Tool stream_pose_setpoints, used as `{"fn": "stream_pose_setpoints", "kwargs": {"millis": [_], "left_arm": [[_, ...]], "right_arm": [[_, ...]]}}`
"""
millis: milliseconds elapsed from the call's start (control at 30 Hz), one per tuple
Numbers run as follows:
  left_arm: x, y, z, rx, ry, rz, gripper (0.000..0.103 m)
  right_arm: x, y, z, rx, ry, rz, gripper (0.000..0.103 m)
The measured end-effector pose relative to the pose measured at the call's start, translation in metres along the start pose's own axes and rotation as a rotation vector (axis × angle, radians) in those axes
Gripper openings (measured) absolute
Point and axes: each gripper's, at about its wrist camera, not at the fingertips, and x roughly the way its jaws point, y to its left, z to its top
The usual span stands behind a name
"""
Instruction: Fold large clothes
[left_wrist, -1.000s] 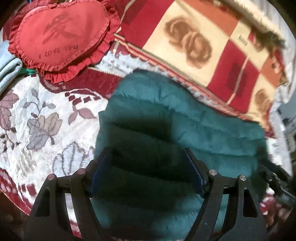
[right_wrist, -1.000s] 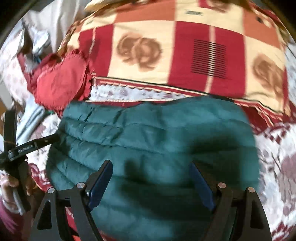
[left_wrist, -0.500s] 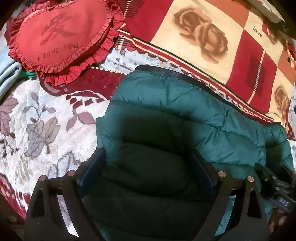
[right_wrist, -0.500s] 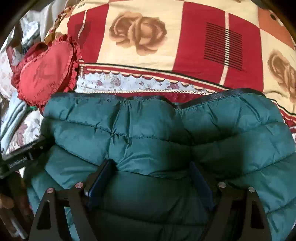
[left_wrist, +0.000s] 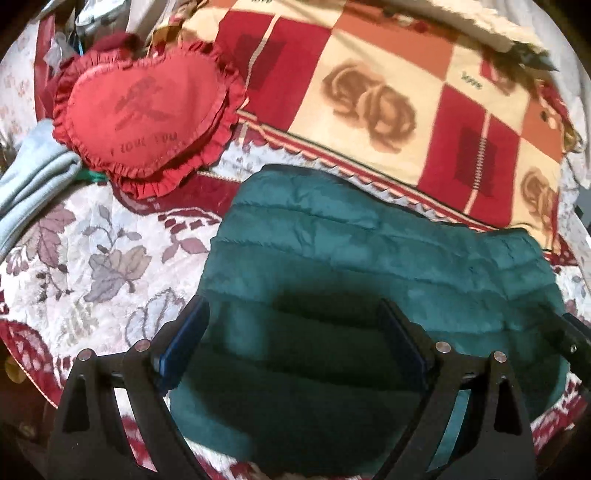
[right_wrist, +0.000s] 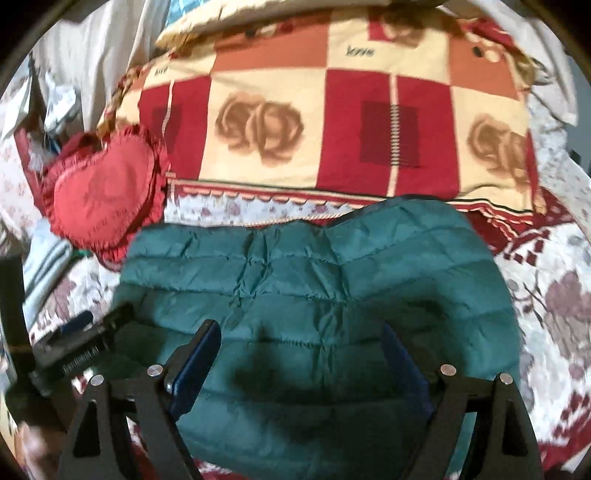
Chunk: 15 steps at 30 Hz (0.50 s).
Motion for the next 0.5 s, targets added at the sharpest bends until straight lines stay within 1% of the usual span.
{"fn": "stream_pose_setpoints", "kwargs": {"millis": [167, 267, 367, 500], "left_arm": [[-0.026, -0.013, -0.007, 0.039, -0.053, 0.014, 0.091], [-0.036, -0.016, -0.010, 0.041, -0.063, 0.014, 0.092], [-0.040, -0.015, -0.011, 0.029, -0.053, -0.008, 0.092], [-0.045, -0.016, -0.013, 0.044, -0.082, 0.027, 0.092]], "right_arm": [[-0.019, 0.006, -0.012, 0.028, -0.002, 0.000, 0.091], [-0.022, 0.012, -0.017, 0.028, 0.003, -0.001, 0.092], [-0.024, 0.017, -0.020, 0.009, -0.009, -0.011, 0.093], [-0.025, 0.024, -0.022, -0.027, -0.029, -0.034, 0.093]]}}
